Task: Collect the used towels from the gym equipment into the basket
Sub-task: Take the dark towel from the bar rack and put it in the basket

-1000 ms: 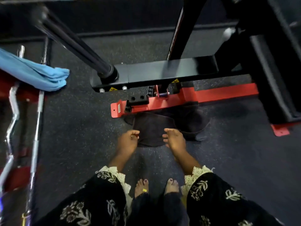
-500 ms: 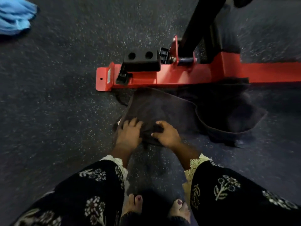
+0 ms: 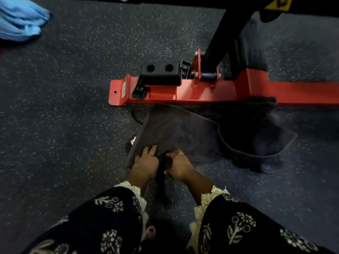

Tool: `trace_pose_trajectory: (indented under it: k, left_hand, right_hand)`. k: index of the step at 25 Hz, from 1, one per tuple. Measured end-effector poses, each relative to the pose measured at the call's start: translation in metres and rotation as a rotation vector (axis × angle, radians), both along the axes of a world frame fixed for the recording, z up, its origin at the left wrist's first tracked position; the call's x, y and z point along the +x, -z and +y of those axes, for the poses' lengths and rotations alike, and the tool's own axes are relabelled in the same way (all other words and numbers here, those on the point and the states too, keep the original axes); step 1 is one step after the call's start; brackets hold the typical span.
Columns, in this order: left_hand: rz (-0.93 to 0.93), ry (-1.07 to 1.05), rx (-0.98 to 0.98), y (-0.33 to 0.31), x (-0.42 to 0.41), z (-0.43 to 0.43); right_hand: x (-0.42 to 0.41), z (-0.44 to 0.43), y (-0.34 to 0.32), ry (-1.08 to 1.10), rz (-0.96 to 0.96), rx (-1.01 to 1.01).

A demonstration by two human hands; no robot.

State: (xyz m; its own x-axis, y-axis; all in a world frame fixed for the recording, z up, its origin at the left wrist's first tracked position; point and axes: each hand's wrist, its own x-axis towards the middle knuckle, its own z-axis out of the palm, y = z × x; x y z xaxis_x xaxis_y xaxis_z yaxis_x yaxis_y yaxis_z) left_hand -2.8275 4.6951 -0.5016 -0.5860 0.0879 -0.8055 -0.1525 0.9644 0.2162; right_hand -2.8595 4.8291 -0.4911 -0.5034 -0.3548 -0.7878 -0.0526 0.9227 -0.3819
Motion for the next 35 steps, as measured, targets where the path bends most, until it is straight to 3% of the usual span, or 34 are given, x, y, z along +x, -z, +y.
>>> trace_pose_trajectory:
  k: [3,6,9,14,17,21,27,30,32,35]
  left_hand:
    - [0.149,0.02,-0.046,0.015,0.005,0.001]
    - [0.49,-0.377,0.198,0.009,0.01,0.005]
    - [0.633,-0.623,0.422,-0.045,0.01,0.016]
    - [0.644,-0.882,0.51,-0.184,0.023,0.035]
    - [0.673,-0.788,0.5,-0.292,0.041,0.038]
    - [0.634,-0.723,0.515,-0.437,0.056,0.039]
    - [0.828,-0.732,0.522,-0.607,0.096,0.017]
    - [0.874,-0.806,0.364,-0.654,0.126,0.001]
    - [0.903,-0.918,0.298,-0.677,0.157,-0.006]
    - [1.025,-1.192,0.38,-0.709,0.208,-0.006]
  right_hand:
    - [0.001,0.005,0.018,0.115,0.084,-0.024]
    - [0.012,0.013,0.02,0.202,0.16,-0.06]
    - [0.021,0.02,-0.018,0.27,0.194,-0.059]
    - [0.018,0.024,-0.159,0.522,0.45,-0.088]
    - [0.027,0.015,-0.28,0.614,0.553,-0.246]
    - [0.05,0.001,-0.437,0.826,0.529,-0.363]
    - [0.105,-0.015,-0.601,0.77,0.617,-0.562]
    - [0.129,-0.024,-0.642,0.752,0.63,-0.727]
    - [0.15,-0.025,-0.662,0.67,0.588,-0.835]
    - [0.181,-0.024,-0.675,0.446,0.404,-0.903]
